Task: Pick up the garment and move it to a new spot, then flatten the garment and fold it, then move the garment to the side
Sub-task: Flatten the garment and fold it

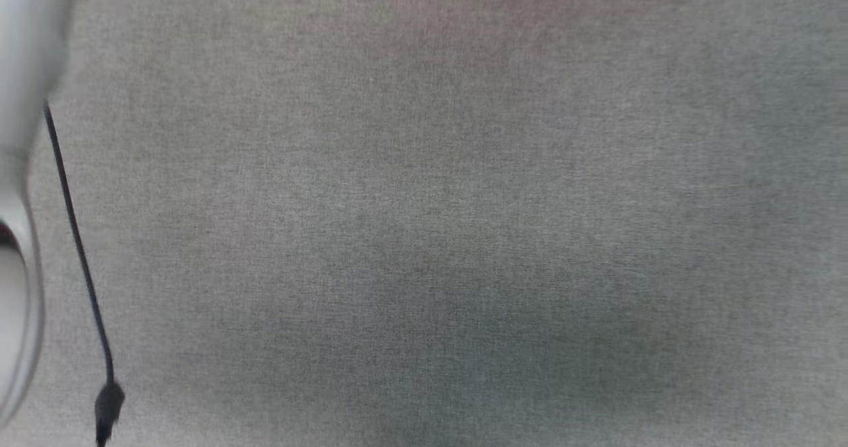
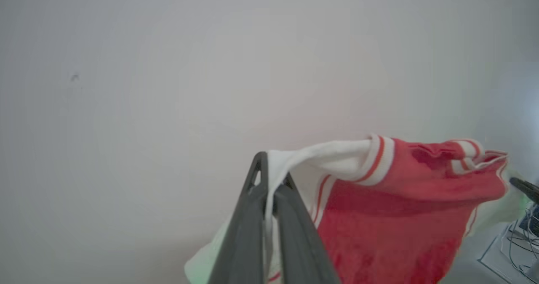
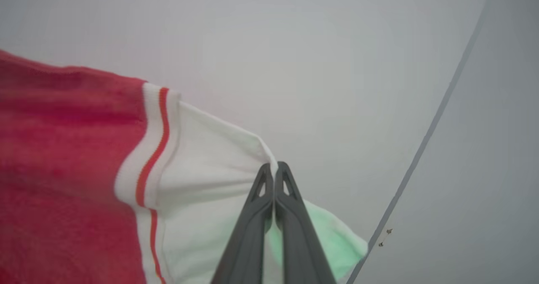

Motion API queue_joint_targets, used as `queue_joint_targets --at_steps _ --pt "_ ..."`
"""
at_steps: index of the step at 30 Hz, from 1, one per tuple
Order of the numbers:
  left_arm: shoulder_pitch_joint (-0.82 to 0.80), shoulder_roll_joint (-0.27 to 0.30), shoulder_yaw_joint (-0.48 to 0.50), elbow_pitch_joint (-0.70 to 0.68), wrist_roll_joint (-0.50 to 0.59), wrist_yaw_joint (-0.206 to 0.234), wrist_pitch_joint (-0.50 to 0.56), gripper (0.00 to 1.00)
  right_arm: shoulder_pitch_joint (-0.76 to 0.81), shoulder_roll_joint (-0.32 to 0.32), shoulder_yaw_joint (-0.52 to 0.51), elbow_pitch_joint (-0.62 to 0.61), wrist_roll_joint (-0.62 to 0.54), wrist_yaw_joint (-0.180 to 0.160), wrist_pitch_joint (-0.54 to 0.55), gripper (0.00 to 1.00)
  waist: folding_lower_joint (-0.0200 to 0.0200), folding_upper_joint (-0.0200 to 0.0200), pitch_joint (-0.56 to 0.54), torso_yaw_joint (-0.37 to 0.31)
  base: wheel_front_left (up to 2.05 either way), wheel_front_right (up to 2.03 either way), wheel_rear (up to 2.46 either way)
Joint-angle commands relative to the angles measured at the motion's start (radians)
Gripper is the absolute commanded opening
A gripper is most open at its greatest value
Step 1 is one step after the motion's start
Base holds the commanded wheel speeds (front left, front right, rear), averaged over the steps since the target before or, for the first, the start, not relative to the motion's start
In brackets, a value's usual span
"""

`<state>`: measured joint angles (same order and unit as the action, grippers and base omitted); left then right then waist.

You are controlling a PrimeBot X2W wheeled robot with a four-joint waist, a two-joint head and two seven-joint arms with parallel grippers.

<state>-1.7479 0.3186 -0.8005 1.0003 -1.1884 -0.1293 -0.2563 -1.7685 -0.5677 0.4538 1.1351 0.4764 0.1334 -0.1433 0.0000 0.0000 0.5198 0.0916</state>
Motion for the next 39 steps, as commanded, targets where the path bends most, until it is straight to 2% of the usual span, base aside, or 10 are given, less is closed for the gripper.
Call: queue_joint_targets --at_steps 1,3,4,7,11,17,23,28,35,39 --pt "0.067 0.026 -0.015 -0.045 -0.022 -0.001 0.000 0.00 0.060 0.003 0.018 -0.011 0.021 -0.005 -0.012 0.00 0.0000 0.0000 -0.027 -0.010 0.00 0.00 0.00" --pt "0.175 0.053 -0.038 -0.126 -0.059 -0.001 0.013 0.00 0.138 -0.002 0.042 -0.037 0.050 -0.005 -0.020 0.00 0.0000 0.0000 -0.048 -0.017 0.00 0.00 0.00" --pt "0.287 0.090 -0.067 -0.228 -0.103 -0.001 0.015 0.00 0.233 -0.016 0.071 -0.082 0.089 -0.005 -0.017 0.00 0.0000 0.0000 -0.068 -0.018 0.00 0.00 0.00" --pt "0.467 0.167 -0.099 -0.373 -0.164 -0.002 0.008 0.00 0.388 -0.049 0.117 -0.181 0.166 -0.004 0.004 0.00 0.0000 0.0000 -0.098 -0.025 0.00 0.00 0.00" --pt "0.694 0.252 -0.156 -0.518 -0.192 -0.001 -0.001 0.00 0.625 -0.131 0.178 -0.361 0.276 -0.004 0.050 0.00 0.0000 0.0000 -0.137 -0.027 0.00 0.00 0.00" --pt "0.995 0.342 -0.203 -0.678 -0.247 -0.001 -0.008 0.00 0.994 -0.249 0.221 -0.643 0.457 -0.004 0.212 0.00 0.0000 0.0000 -0.190 -0.039 0.00 0.00 0.00" --pt "1.180 0.450 -0.225 -0.815 -0.268 -0.001 -0.010 0.00 1.305 -0.400 0.173 -0.936 0.639 -0.003 0.386 0.00 0.0000 0.0000 -0.223 -0.047 0.00 0.00 0.00" --pt "1.267 0.531 -0.226 -0.913 -0.265 -0.001 -0.010 0.00 1.507 -0.507 0.097 -1.129 0.729 -0.003 0.449 0.00 0.0000 0.0000 -0.232 -0.051 0.00 0.00 0.00" --pt "1.363 0.641 -0.256 -1.033 -0.286 0.000 0.007 0.00 1.714 -0.573 0.003 -1.280 0.784 -0.003 0.482 0.00 0.0000 0.0000 -0.229 -0.059 0.00 0.00 0.00" --pt "1.425 0.710 -0.270 -1.125 -0.310 0.023 0.010 0.00 1.849 -0.603 -0.074 -1.346 0.813 -0.003 0.485 0.00 0.0000 0.0000 -0.224 -0.060 0.00 0.00 0.00"
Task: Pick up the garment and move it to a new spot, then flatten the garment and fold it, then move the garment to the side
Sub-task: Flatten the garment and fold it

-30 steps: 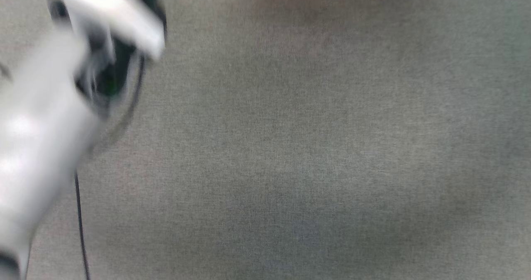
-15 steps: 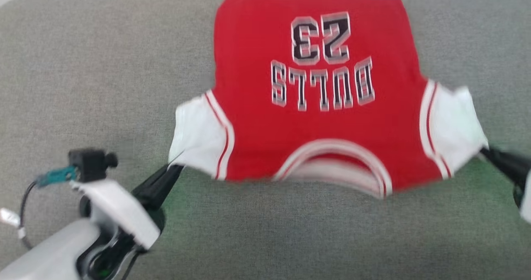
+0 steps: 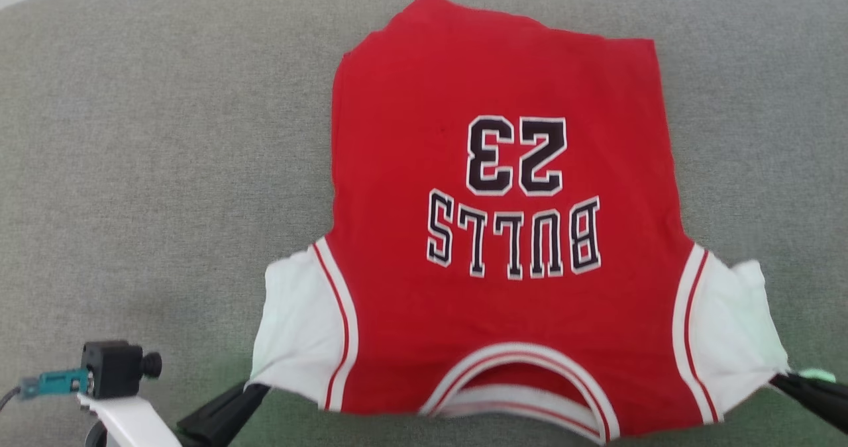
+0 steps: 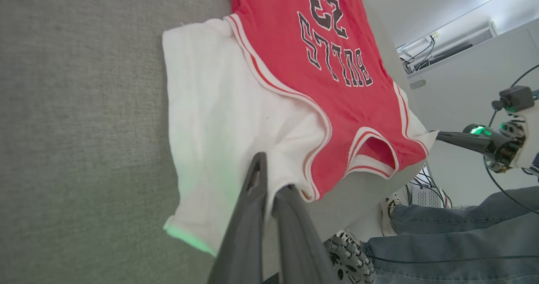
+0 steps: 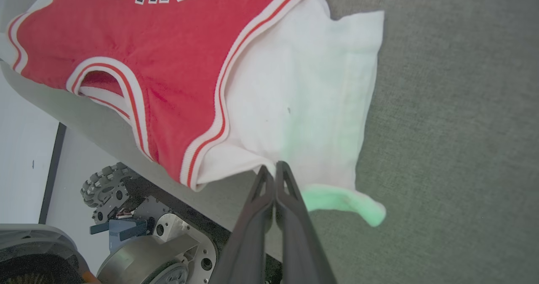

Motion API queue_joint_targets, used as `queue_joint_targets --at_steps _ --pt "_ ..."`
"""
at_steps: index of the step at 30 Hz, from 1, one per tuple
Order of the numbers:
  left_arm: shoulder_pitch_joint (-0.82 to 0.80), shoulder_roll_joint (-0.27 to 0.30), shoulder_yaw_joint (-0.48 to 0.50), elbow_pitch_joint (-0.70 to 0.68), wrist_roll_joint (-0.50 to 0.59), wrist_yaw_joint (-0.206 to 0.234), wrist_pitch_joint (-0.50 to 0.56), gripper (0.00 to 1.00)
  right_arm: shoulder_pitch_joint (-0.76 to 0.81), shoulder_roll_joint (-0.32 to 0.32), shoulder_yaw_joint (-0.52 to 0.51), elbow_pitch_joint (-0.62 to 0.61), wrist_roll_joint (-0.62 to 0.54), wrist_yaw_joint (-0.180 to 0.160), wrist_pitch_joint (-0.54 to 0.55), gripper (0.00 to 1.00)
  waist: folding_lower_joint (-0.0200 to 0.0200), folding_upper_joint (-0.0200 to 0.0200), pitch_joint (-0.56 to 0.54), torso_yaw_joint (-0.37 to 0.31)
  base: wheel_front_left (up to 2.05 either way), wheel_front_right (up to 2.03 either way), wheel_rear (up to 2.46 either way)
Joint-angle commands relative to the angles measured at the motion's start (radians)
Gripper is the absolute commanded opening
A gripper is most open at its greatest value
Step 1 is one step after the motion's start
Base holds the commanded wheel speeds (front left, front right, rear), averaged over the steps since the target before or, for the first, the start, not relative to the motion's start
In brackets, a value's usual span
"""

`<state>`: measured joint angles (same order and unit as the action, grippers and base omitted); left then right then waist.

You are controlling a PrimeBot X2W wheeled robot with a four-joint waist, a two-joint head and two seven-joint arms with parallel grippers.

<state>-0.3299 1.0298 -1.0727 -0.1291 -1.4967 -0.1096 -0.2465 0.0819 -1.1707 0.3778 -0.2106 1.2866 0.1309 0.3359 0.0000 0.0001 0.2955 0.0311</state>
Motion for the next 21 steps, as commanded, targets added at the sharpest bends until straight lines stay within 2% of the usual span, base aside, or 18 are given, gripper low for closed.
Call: queue_joint_targets --at_steps 1,5,9,13,20,21 --pt "0.015 0.010 -0.002 -0.017 -0.004 0.009 0.001 0.00 0.029 -0.005 -0.020 -0.012 0.009 0.000 0.001 0.00 0.0000 -0.0001 0.002 0.001 0.00 0.00 0.00" --pt "0.024 0.009 0.002 -0.047 0.004 0.041 -0.005 0.00 0.114 0.011 -0.117 -0.013 -0.021 0.000 -0.017 0.00 0.0000 -0.0001 0.009 0.003 0.00 0.00 0.00" --pt "0.000 -0.052 0.006 -0.001 0.004 0.042 -0.006 0.00 0.123 0.080 -0.164 0.009 -0.073 0.000 0.033 0.00 0.0000 -0.0001 0.013 0.006 0.00 0.00 0.00" --pt "-0.023 -0.130 -0.007 0.083 0.023 0.029 0.000 0.00 0.080 0.167 -0.151 0.050 -0.152 0.000 0.123 0.00 0.0000 -0.0001 0.025 0.008 0.00 0.00 0.00" --pt "-0.047 -0.201 -0.022 0.186 0.037 0.005 0.007 0.00 -0.004 0.324 -0.112 0.106 -0.283 0.000 0.227 0.00 0.0000 -0.0001 0.042 0.013 0.00 0.00 0.00" --pt "-0.049 -0.204 -0.021 0.193 0.038 0.003 0.007 0.00 -0.014 0.341 -0.117 0.107 -0.299 0.000 0.225 0.07 0.0000 -0.0001 0.043 0.013 0.00 0.00 0.00"
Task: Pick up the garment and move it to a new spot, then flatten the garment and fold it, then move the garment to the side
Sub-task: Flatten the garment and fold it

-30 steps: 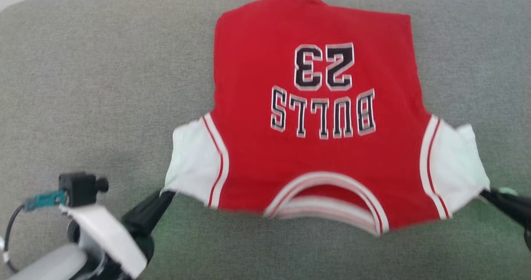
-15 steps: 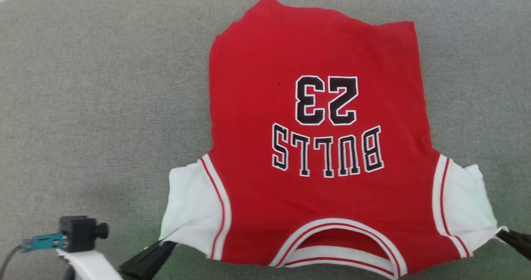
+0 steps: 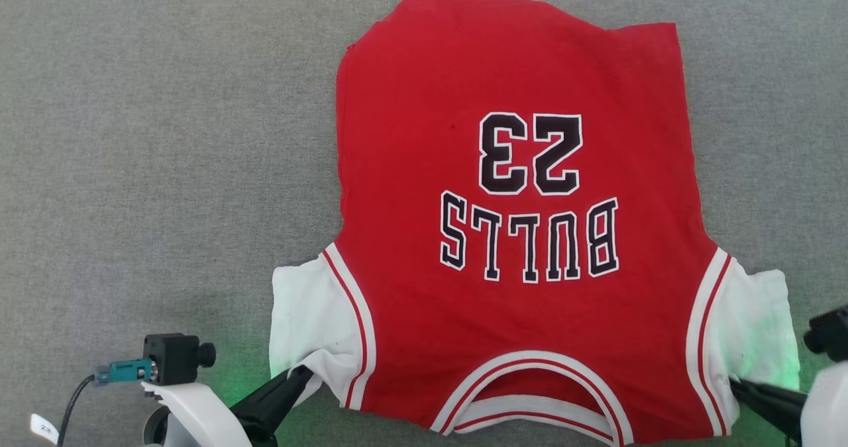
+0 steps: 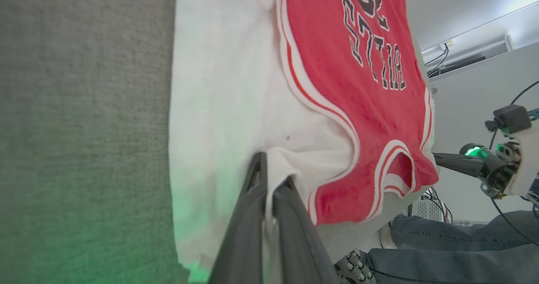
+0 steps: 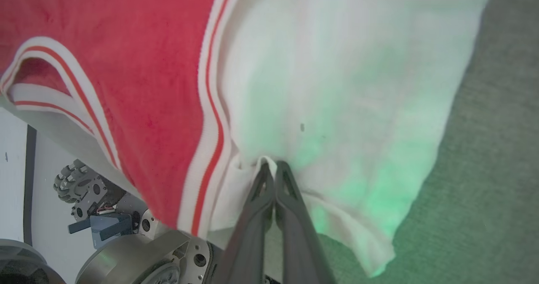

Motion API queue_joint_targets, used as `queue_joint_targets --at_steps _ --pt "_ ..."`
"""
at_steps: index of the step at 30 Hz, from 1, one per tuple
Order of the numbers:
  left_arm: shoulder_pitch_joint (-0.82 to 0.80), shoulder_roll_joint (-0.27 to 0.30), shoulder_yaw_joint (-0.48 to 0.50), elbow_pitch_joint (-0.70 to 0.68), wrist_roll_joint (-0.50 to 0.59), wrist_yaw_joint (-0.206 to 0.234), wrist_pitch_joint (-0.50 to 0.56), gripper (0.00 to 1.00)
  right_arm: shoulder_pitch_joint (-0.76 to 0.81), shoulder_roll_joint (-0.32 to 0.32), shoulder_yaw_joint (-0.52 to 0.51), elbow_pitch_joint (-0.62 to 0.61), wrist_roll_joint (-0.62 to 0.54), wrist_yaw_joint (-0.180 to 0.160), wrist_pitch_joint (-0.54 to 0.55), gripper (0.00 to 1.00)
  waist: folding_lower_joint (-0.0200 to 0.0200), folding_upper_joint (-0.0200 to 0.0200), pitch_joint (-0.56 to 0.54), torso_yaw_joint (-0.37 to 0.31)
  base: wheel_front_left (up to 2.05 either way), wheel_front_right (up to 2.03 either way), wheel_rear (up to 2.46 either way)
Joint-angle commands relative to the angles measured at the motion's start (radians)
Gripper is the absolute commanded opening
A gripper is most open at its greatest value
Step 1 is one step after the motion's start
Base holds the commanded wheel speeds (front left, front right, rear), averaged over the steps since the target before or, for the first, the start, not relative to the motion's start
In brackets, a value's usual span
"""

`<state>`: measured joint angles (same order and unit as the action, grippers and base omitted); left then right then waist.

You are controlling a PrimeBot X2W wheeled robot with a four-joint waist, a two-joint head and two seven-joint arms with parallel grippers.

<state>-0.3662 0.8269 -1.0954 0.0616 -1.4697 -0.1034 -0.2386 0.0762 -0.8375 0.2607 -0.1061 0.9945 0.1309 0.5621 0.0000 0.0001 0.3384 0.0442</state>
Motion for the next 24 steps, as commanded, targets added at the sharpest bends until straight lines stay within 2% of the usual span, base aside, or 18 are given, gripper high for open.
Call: queue_joint_targets --at_steps 1,2,3,6,10,15,19,24 --pt "-0.013 -0.003 0.001 0.007 0.011 -0.006 -0.002 0.00 -0.018 0.020 -0.010 0.005 -0.021 0.000 -0.008 0.28 0.0000 -0.0001 0.001 0.000 0.00 0.00 0.00" --pt "-0.012 -0.005 0.001 0.010 0.012 -0.009 -0.003 0.00 -0.024 0.028 -0.019 0.009 -0.032 0.000 -0.007 0.48 0.0000 -0.0001 0.001 -0.001 0.00 0.00 0.00" --pt "-0.011 -0.007 0.001 0.011 0.013 -0.012 -0.004 0.00 -0.028 0.035 -0.029 0.008 -0.039 -0.001 -0.007 1.00 0.0000 -0.0001 0.001 -0.001 0.00 0.00 0.00" --pt "-0.005 -0.009 0.003 0.004 0.019 -0.014 -0.009 0.00 -0.030 0.044 -0.083 -0.015 -0.039 -0.001 -0.008 1.00 0.0000 -0.0001 -0.001 0.001 0.00 0.00 0.00" --pt "0.007 -0.006 0.015 -0.021 0.026 -0.016 -0.014 0.00 -0.034 0.025 -0.195 -0.084 -0.024 0.000 0.017 1.00 0.0000 -0.0001 -0.001 0.010 0.00 0.00 0.00" --pt "0.005 -0.017 0.031 -0.065 0.058 -0.006 -0.019 0.00 -0.156 0.004 -0.327 -0.117 -0.086 0.000 0.058 1.00 0.0000 -0.0001 0.023 0.036 0.00 0.00 0.00" --pt "-0.021 -0.033 0.033 -0.085 0.087 -0.002 -0.019 0.00 -0.318 0.036 -0.326 -0.071 -0.129 0.000 0.093 1.00 0.0000 -0.0001 0.053 0.063 0.00 0.00 0.00" --pt "-0.065 -0.078 0.021 -0.087 0.120 -0.010 -0.004 0.00 -0.623 0.071 -0.229 0.095 -0.232 0.000 0.191 1.00 0.0000 -0.0001 0.116 0.128 0.00 0.00 0.00"
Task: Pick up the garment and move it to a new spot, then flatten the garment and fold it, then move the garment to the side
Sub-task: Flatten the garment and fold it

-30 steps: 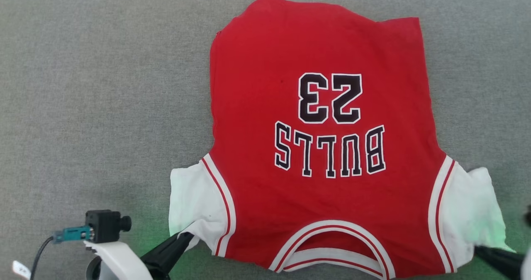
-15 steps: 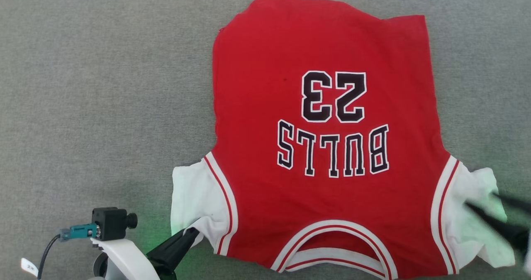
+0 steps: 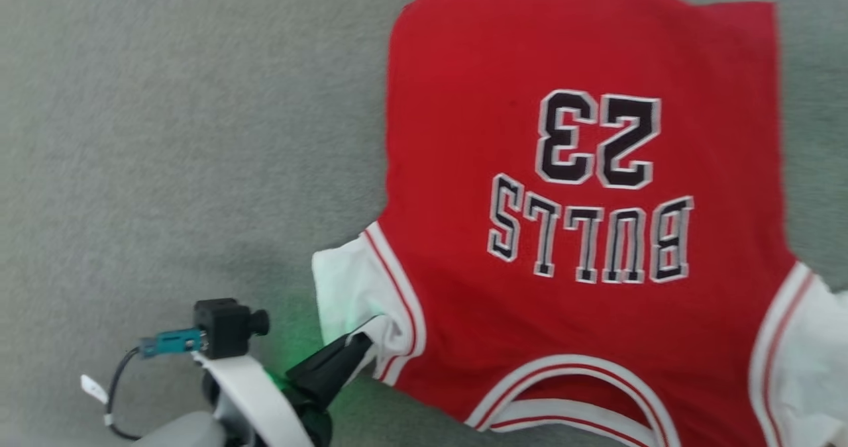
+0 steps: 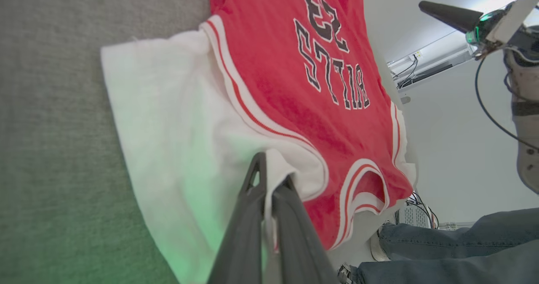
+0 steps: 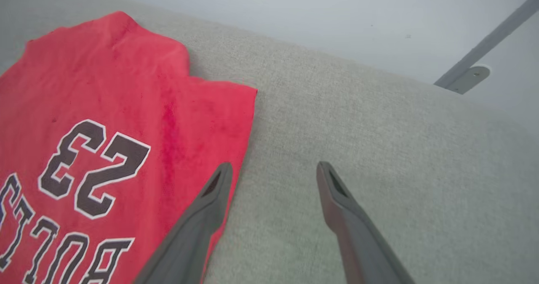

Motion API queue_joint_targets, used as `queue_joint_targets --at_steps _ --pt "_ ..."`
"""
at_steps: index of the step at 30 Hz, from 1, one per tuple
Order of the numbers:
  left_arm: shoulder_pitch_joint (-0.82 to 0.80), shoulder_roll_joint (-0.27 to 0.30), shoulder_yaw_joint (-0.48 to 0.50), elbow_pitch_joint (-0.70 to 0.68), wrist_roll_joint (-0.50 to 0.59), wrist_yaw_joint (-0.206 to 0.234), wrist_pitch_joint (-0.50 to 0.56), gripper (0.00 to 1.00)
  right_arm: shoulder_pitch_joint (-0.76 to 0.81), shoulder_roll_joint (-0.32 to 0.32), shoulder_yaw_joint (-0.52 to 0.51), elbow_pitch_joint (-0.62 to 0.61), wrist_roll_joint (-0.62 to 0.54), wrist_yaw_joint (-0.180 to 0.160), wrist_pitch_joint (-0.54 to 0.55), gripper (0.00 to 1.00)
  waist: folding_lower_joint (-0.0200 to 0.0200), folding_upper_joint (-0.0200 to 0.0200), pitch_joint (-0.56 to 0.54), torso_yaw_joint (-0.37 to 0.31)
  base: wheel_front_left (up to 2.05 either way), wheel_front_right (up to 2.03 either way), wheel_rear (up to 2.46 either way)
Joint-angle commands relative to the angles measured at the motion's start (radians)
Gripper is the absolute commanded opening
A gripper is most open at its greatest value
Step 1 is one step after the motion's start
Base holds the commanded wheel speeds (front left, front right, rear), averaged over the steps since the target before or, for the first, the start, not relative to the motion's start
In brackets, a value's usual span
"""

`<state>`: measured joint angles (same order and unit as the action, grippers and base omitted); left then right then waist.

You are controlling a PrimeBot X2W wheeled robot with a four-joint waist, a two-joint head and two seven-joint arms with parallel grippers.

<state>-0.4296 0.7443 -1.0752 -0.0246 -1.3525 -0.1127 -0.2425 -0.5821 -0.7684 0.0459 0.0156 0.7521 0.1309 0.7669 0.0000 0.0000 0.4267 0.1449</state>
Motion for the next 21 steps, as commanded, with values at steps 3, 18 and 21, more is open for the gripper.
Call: queue_joint_targets --at_steps 3,18,21 --pt "-0.028 -0.029 -0.006 0.011 0.017 -0.007 0.003 0.00 -0.127 0.022 0.051 0.089 -0.038 0.000 0.041 1.00 0.0000 0.0000 0.060 0.069 0.00 0.00 0.00" --pt "-0.093 -0.144 -0.048 0.072 0.023 -0.019 -0.008 0.00 -0.420 0.053 0.315 0.404 -0.080 0.000 0.234 0.37 0.0000 0.0000 0.126 0.156 0.00 0.00 0.00" --pt "-0.110 -0.152 -0.057 0.075 0.019 -0.019 -0.010 0.00 -0.438 0.055 0.335 0.425 -0.077 0.000 0.204 0.00 0.0000 0.0000 0.127 0.152 0.00 0.00 0.00"
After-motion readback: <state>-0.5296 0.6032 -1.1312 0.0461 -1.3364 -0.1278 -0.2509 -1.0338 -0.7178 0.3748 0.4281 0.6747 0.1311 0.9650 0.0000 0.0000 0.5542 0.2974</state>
